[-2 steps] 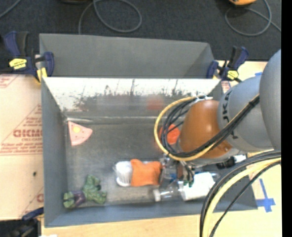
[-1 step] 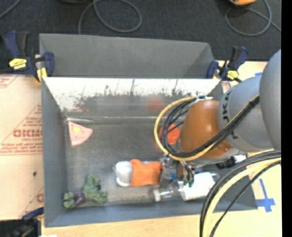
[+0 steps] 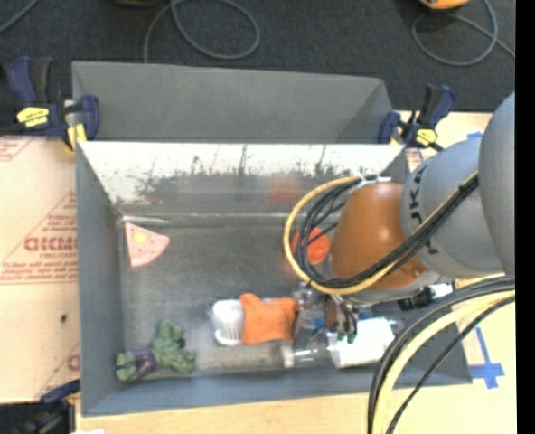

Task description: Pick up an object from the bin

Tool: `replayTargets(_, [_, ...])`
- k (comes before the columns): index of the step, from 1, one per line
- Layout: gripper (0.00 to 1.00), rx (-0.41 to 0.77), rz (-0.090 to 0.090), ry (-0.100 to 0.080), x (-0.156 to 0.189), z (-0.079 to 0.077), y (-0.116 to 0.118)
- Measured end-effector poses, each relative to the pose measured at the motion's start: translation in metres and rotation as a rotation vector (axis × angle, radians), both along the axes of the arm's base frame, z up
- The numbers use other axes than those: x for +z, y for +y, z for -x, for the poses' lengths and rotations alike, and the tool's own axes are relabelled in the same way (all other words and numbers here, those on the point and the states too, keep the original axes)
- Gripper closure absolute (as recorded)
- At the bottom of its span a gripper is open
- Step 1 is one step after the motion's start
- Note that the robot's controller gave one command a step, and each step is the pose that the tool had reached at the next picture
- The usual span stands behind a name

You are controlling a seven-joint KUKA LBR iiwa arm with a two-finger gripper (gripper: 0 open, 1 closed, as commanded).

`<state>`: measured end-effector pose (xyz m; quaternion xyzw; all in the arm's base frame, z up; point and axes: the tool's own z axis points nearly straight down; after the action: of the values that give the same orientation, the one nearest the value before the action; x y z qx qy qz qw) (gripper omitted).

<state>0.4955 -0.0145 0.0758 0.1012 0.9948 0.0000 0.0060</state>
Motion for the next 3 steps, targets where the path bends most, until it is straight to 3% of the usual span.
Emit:
replayTargets(1, [1.0, 0.001, 0.0, 0.011, 0.021, 0.003, 0.0])
replayTargets(3, [1.0, 0.002, 0.0, 0.006, 0.062, 0.002, 0.0])
